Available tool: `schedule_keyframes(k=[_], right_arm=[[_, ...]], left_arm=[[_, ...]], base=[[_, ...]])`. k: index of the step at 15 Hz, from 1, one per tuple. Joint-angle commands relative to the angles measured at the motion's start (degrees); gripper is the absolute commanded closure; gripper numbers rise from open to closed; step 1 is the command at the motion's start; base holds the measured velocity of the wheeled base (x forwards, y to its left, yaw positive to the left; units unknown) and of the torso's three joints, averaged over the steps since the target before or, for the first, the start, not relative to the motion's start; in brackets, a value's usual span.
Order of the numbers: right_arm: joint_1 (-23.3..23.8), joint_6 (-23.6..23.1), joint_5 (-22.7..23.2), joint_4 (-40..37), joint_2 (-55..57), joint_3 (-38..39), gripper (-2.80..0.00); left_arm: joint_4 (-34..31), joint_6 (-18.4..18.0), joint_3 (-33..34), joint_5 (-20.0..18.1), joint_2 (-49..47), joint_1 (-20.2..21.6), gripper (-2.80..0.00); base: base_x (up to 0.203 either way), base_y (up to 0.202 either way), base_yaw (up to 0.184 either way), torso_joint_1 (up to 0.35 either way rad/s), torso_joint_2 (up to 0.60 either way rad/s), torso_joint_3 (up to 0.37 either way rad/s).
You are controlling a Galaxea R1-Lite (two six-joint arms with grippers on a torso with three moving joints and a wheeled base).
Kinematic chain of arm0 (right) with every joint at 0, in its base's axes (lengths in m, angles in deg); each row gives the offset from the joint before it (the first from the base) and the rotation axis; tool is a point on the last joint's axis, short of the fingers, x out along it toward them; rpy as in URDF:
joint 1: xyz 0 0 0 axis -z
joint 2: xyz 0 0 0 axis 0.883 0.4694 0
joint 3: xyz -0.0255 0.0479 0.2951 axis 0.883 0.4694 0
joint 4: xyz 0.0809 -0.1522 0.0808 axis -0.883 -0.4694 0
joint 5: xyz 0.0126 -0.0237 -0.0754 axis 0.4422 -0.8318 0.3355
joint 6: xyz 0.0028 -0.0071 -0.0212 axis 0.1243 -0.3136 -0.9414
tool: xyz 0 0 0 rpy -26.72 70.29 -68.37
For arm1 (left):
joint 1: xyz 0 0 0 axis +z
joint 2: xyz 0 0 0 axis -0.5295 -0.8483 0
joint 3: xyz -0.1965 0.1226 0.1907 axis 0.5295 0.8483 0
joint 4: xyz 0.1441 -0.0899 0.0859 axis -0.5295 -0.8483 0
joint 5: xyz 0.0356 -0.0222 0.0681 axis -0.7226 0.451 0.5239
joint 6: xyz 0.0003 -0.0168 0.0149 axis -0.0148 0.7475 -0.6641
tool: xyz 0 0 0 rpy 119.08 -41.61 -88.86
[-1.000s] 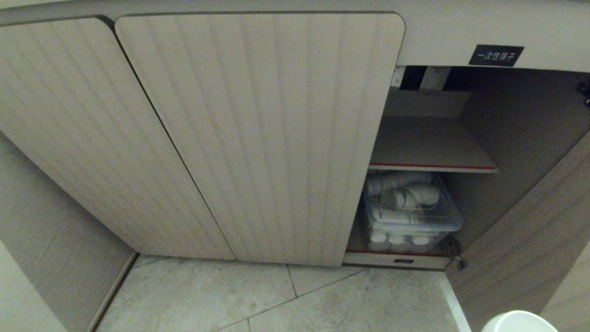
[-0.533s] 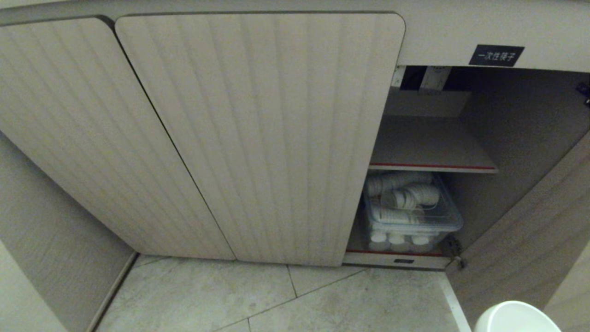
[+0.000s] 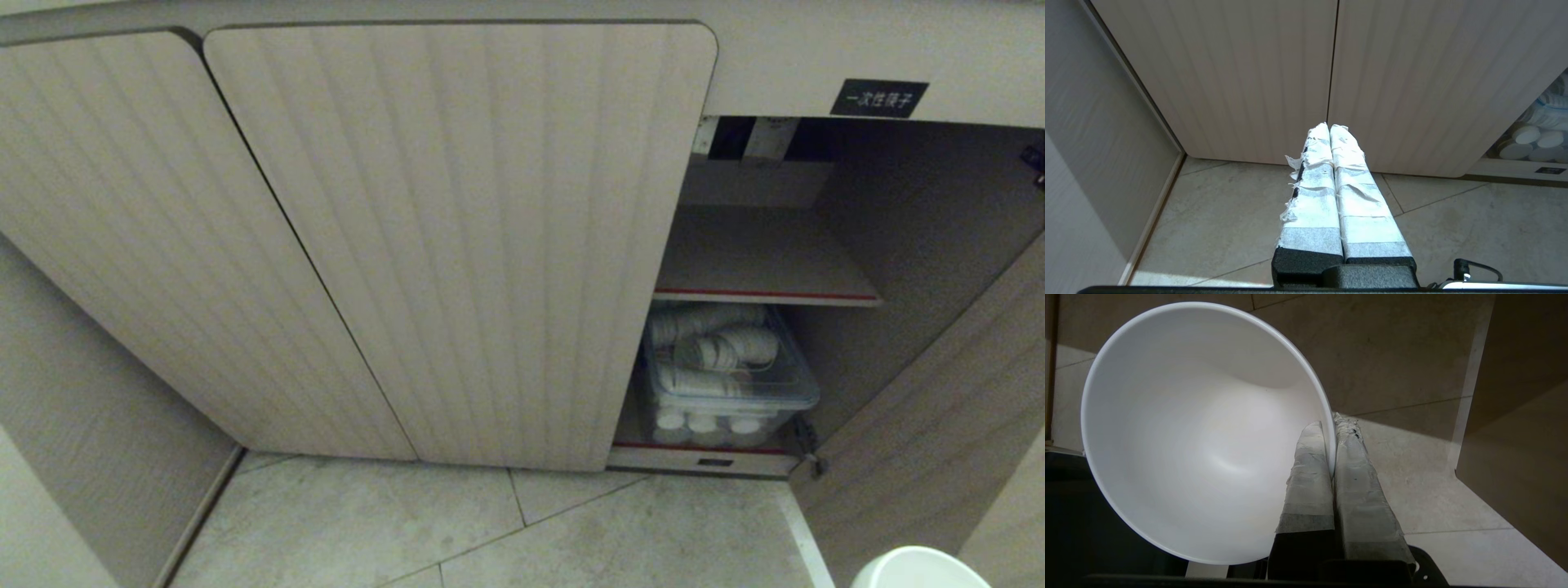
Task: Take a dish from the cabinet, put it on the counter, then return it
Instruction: Place it on the table
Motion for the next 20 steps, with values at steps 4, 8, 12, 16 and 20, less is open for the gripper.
schedule_keyframes(k=[4,8,12,16,20], right_arm=[[-0.02,-0.11,0.06,-2.91,-2.03,-0.58,0.00],[-0.10,-0.24,0.08,-4.28,-2.67,-0.33,0.00],[-0.11,-2.23,0.14,-4.38,-2.41,-0.40,0.00],[-0.10,-2.63,0.24,-4.22,-2.22,-0.42,0.00],[-0.11,-2.81,0.35,-4.21,-2.19,-0.25,0.00]], left_arm=[[0.02,0.04,0.05,-0.04,0.02,0.01,0.00],[0.02,0.04,-0.02,0.00,0.02,0.01,0.00],[0.02,0.04,-0.04,0.03,0.02,0.01,0.00],[0.02,0.04,-0.02,0.00,0.02,0.01,0.00],[0.02,0.04,0.05,0.03,0.02,0.01,0.00]], base=[[0.000,0.000,0.000,0.000,0.00,0.000],[0.000,0.000,0.000,0.000,0.00,0.000],[0.000,0.000,0.000,0.000,0.00,0.000],[0.000,0.000,0.000,0.000,0.00,0.000],[0.000,0.000,0.000,0.000,0.00,0.000]])
